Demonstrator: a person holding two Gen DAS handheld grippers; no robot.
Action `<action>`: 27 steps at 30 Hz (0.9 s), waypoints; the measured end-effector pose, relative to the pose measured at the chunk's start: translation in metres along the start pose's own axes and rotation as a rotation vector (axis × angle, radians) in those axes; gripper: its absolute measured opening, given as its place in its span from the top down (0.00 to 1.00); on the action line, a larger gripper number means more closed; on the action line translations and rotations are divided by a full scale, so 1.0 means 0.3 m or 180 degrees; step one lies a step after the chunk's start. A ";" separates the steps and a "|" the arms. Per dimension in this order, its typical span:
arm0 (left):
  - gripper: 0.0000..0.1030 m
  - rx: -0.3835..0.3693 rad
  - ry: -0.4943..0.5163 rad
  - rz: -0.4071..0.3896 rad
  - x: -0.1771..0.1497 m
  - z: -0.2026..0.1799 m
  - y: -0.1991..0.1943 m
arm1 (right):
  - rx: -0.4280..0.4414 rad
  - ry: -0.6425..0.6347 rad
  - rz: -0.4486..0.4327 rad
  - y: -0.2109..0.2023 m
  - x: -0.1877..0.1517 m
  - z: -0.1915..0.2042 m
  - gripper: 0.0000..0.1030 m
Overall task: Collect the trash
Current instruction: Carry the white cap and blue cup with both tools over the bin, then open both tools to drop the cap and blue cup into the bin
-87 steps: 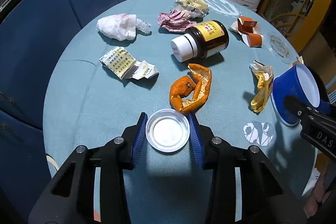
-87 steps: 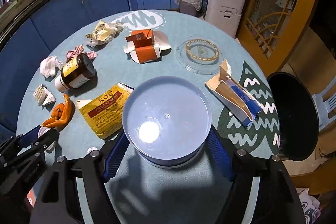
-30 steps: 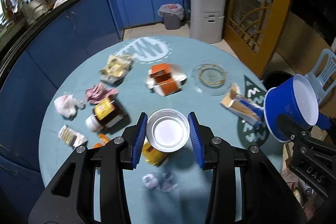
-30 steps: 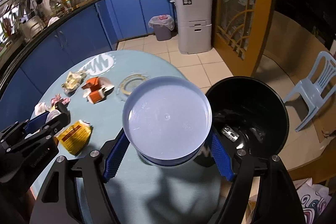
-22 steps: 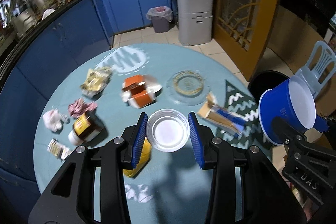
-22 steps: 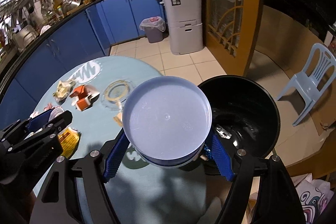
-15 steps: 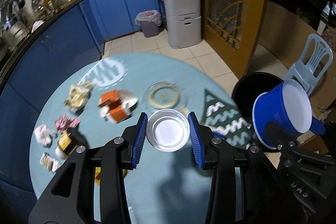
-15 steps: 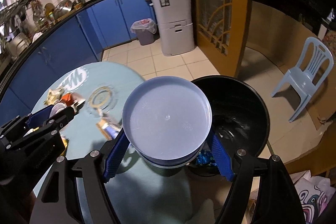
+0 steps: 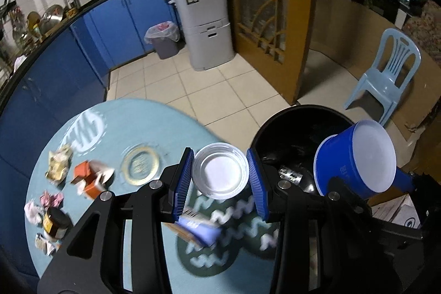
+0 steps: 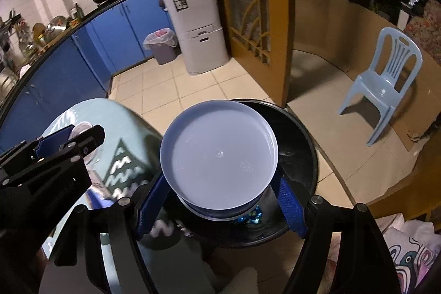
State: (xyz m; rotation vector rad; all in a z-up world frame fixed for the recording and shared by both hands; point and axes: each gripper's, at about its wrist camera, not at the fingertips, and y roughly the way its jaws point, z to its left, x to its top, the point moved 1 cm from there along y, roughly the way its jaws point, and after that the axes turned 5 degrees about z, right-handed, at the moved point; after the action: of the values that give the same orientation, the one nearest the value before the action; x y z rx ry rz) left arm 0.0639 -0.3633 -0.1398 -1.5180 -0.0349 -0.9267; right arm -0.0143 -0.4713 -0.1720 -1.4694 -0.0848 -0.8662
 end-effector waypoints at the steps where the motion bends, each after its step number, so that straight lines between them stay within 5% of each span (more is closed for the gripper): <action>1: 0.60 -0.0006 0.0024 -0.0008 0.011 -0.018 0.007 | -0.0017 0.0014 -0.0004 0.004 0.005 -0.010 0.30; 15: 0.58 -0.0168 0.0194 -0.0003 0.143 -0.185 0.097 | -0.0173 0.0264 -0.0020 0.058 0.066 -0.169 0.30; 19: 0.34 -0.0213 0.0192 -0.0009 0.158 -0.215 0.112 | -0.0177 0.0280 0.0001 0.071 0.068 -0.191 0.30; 27: 0.29 -0.0163 0.0143 0.0074 0.161 -0.209 0.145 | -0.0169 0.0321 0.0044 0.088 0.072 -0.211 0.30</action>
State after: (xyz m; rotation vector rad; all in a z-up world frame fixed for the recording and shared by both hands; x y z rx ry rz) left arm 0.0870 -0.4491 -0.1563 -1.5414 0.0391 -0.9488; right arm -0.0128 -0.5405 -0.1919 -1.4714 0.0236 -0.9359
